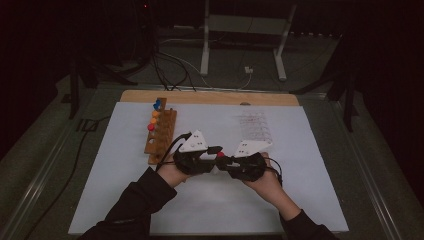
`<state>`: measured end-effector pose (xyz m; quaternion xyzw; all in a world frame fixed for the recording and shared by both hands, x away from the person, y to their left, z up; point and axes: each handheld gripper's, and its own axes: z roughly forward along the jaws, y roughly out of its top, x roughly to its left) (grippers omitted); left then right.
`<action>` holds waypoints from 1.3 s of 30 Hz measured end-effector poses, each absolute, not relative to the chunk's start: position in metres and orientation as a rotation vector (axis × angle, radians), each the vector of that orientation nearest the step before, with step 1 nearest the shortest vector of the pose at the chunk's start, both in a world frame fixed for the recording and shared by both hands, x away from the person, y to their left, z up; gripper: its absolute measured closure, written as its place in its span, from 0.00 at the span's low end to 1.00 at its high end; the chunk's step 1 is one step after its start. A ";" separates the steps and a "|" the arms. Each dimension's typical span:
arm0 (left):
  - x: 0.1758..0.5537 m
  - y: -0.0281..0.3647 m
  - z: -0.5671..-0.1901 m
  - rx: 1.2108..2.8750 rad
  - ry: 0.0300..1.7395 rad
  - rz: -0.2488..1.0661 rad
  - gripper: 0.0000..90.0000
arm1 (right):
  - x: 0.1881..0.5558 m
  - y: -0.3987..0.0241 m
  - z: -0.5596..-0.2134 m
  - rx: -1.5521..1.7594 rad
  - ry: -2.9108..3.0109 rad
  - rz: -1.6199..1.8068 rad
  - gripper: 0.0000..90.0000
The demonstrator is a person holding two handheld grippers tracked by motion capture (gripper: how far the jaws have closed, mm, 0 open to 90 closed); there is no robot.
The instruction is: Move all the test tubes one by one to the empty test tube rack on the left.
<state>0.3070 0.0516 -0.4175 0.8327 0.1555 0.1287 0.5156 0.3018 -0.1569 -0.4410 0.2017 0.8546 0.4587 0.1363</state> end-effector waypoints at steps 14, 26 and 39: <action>0.311 0.061 -0.406 1.984 0.381 0.330 0.80 | 0.300 -0.161 -0.437 0.601 2.425 1.366 0.58; 0.320 0.101 -0.388 1.904 0.485 0.423 0.80 | 0.293 -0.176 -0.439 0.693 2.378 1.380 0.09; 0.324 0.157 -0.357 1.829 0.598 0.568 0.80 | 0.295 -0.189 -0.439 0.720 2.352 1.447 0.00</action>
